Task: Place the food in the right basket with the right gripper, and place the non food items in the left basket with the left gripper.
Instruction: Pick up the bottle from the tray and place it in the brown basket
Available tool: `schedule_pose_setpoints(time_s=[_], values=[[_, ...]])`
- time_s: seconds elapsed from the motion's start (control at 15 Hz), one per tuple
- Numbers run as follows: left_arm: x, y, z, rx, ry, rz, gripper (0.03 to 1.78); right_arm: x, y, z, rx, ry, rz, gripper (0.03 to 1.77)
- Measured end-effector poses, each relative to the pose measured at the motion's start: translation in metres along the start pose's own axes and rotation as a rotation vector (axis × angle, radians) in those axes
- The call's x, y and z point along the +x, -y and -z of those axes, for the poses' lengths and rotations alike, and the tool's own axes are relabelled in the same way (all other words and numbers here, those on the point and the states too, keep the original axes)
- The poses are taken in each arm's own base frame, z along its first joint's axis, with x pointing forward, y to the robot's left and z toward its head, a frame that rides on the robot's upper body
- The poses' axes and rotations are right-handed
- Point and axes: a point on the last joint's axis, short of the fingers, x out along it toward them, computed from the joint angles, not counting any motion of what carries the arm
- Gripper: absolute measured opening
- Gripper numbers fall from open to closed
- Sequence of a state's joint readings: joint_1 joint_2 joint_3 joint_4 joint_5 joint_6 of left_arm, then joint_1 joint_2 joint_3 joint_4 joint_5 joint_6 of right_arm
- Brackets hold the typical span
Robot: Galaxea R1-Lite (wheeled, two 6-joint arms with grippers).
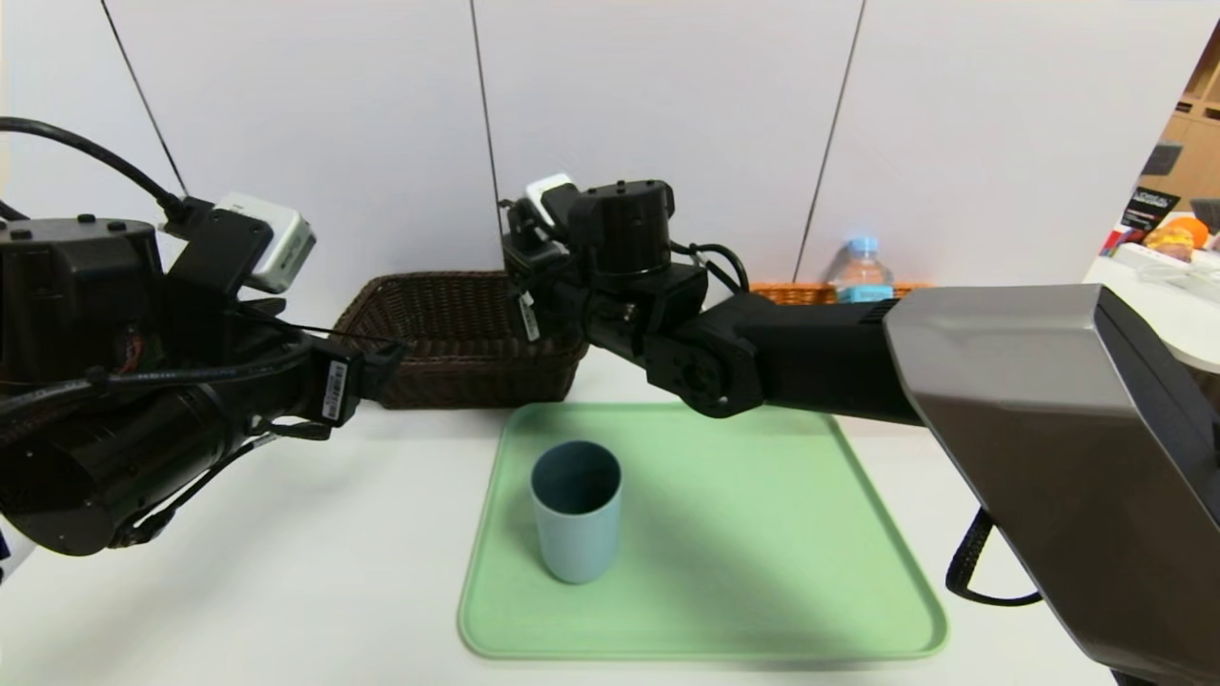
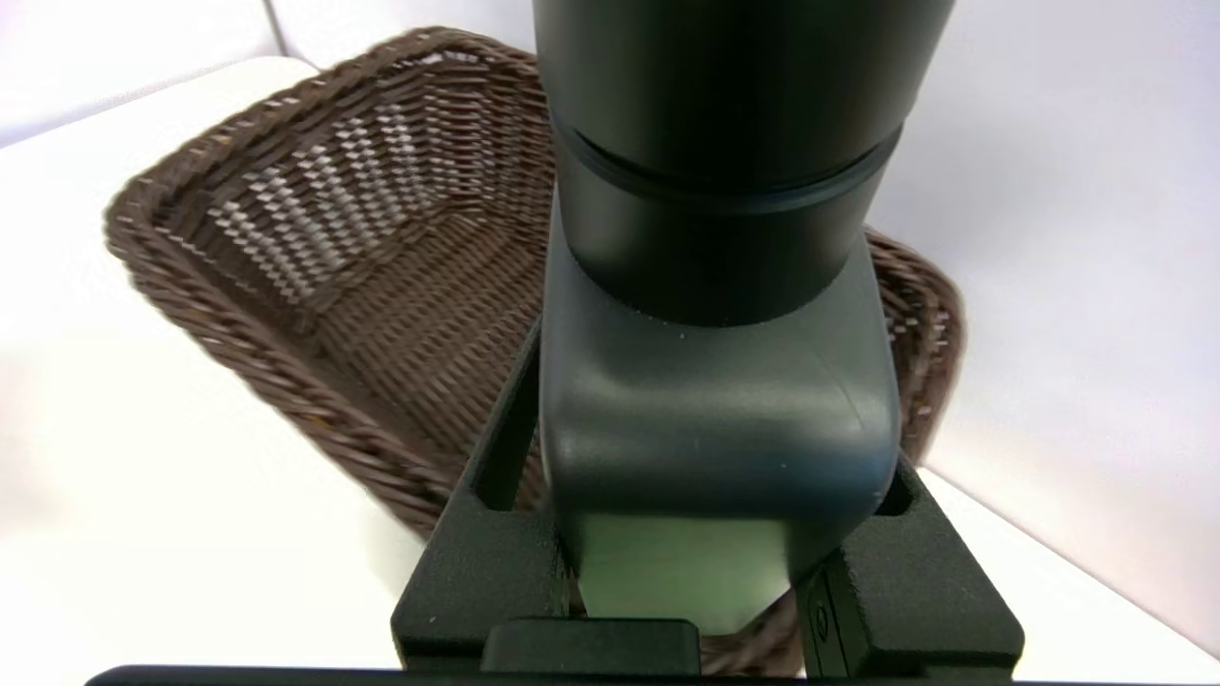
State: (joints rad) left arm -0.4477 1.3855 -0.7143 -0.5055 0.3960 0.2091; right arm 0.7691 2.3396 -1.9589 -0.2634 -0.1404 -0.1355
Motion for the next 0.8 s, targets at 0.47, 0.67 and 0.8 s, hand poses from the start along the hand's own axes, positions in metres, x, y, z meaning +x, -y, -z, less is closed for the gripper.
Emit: schedule_pose_setpoints(time_s=[0.47, 0.67, 0.8], values=[[0.018, 0.007, -0.009, 0.035, -0.010, -0.057, 1.69, 0.001, 0.005, 0.001, -0.007, 0.001, -0.006, 0.62], [0.023, 0.010, -0.005, 0.041, -0.027, -0.054, 1.69, 0.005, 0.011, 0.008, -0.006, -0.012, -0.020, 0.62], [0.026, 0.012, -0.003, 0.047, -0.037, -0.050, 1.69, 0.007, 0.013, 0.011, -0.005, -0.015, -0.036, 0.62]])
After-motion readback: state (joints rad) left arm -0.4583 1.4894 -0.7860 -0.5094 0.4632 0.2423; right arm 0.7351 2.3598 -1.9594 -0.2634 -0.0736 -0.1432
